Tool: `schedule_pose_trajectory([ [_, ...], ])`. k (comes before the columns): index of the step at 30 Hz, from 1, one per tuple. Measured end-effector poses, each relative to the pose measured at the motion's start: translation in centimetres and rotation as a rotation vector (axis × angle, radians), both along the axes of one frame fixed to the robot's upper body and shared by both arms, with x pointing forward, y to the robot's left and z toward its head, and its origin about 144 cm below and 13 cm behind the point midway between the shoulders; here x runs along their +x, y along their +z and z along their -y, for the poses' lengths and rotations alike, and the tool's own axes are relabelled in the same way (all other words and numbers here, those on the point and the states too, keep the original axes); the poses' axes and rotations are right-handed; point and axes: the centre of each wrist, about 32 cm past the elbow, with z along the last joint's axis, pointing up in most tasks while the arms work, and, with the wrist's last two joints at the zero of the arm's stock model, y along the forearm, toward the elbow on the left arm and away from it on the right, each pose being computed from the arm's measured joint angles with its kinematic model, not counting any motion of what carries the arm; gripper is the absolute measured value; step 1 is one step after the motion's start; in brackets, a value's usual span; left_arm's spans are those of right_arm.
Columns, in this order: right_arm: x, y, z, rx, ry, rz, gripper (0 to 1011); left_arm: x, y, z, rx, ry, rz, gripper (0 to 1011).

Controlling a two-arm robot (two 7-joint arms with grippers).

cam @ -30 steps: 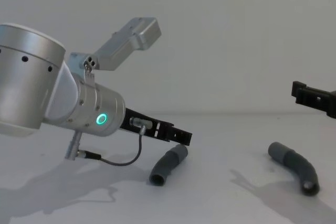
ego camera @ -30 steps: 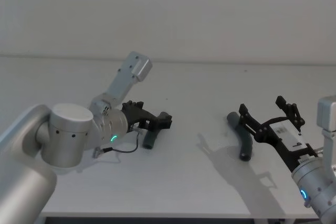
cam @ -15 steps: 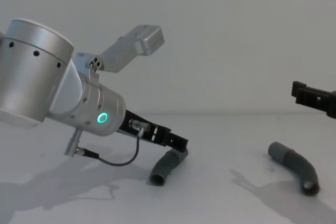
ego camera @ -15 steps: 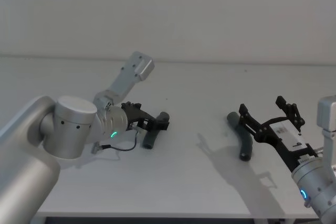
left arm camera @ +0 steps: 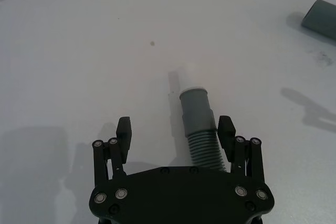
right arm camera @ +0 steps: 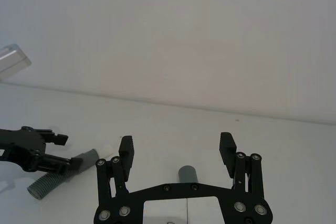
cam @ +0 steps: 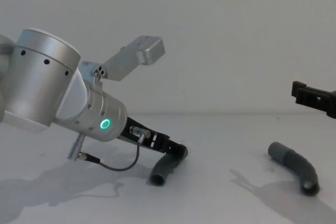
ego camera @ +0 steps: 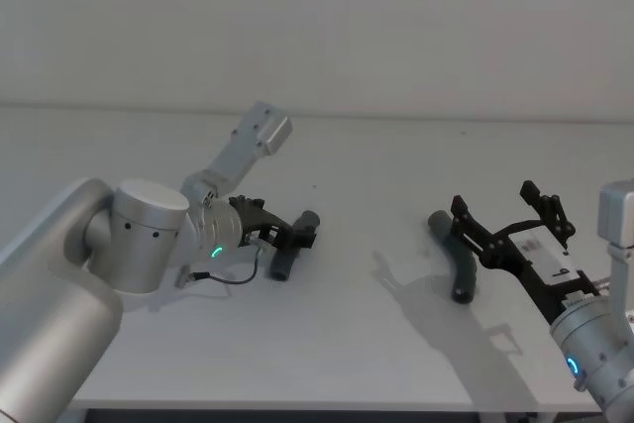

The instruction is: Use both hands to pick up one end of the pipe from the table, align the ends, and insert them.

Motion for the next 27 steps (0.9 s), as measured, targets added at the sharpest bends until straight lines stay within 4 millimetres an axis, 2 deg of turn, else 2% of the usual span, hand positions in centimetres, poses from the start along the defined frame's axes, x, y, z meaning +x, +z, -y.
schedule_pose_trajectory([
  [19,0.0,0.0,0.0,0.000,0.000,0.000,1001,0.9,-1.1,0.5,-0.015,-0.009,-0.014,1000],
  [21,0.0,0.0,0.0,0.000,0.000,0.000,1001,0.9,-1.2,0.4,-0.015,-0.011,-0.017,984],
  [27,0.0,0.0,0.0,0.000,0.000,0.000,1001,1.0,-1.4,0.5,-0.015,-0.014,-0.024,849],
])
